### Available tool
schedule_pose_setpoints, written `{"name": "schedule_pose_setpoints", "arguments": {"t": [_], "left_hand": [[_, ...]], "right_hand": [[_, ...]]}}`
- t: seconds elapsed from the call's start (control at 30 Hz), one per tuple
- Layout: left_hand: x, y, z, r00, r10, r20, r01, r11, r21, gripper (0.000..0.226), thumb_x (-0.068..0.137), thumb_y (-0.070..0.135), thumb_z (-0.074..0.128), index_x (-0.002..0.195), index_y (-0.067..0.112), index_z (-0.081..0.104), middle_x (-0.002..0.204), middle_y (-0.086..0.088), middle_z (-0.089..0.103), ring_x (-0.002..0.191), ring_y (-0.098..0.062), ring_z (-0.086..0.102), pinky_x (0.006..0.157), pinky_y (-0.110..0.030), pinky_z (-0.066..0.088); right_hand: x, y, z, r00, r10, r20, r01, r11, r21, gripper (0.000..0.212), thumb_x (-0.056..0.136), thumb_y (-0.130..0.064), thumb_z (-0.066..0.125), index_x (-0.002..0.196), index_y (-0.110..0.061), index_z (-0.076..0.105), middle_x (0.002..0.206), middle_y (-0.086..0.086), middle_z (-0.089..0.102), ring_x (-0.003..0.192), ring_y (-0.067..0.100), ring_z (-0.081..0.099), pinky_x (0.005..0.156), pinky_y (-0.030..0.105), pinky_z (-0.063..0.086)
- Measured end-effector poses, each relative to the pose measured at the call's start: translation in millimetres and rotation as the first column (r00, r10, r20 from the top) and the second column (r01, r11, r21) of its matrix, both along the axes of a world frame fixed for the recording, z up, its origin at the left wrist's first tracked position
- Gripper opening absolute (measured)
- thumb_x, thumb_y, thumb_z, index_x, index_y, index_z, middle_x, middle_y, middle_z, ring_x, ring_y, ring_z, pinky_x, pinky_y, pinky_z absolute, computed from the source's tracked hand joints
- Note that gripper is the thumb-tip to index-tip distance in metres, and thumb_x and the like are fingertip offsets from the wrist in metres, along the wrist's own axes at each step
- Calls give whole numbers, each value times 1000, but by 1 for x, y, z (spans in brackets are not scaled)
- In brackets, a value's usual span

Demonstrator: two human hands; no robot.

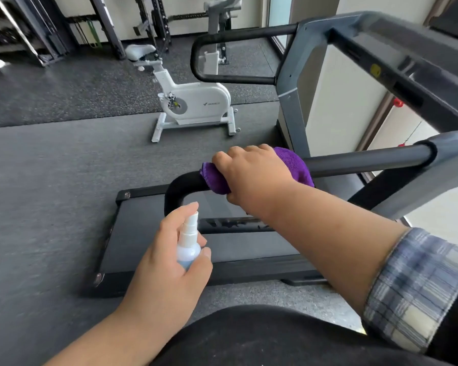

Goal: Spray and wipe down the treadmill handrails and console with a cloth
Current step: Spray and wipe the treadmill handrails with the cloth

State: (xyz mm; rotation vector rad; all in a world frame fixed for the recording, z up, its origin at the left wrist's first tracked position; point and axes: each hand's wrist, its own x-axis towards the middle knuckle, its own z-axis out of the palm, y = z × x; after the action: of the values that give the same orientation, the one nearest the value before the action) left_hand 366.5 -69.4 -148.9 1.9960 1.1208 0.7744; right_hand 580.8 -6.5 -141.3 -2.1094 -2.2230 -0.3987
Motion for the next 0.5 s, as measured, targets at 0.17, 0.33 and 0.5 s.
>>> {"name": "schedule_pose_setpoints", "arguments": {"t": [0.17, 0.33, 0.5], "left_hand": [[34, -19, 7, 999, 28, -26, -27, 999, 22, 72, 85, 20, 63, 112, 78, 30, 103, 24, 58, 95, -4, 58, 74, -8, 42], [74, -39, 9, 999, 35, -16, -36, 998, -47, 66, 86, 26, 60, 116, 76, 29, 104, 27, 57, 77, -5, 61, 68, -27, 50], [112, -57, 3, 999, 39, -30, -41, 998, -47, 69, 89, 23, 63, 120, 74, 29, 104, 26, 57, 84, -6, 60, 73, -30, 52]], "right_hand": [[32, -13, 7, 999, 9, -34, -11, 999, -48, 46, 79, -40, 69, 116, -23, 46, 107, 1, 59, 96, 29, 60, 80, 39, 40], [77, -34, 12, 999, -12, -34, 9, 997, -81, 43, 80, -37, 67, 116, -23, 47, 100, -1, 57, 90, 28, 58, 80, 38, 43], [127, -59, 12, 998, -56, 11, 56, 995, -76, 47, 76, -39, 69, 116, -25, 50, 100, -1, 59, 90, 28, 61, 78, 38, 44]]}}
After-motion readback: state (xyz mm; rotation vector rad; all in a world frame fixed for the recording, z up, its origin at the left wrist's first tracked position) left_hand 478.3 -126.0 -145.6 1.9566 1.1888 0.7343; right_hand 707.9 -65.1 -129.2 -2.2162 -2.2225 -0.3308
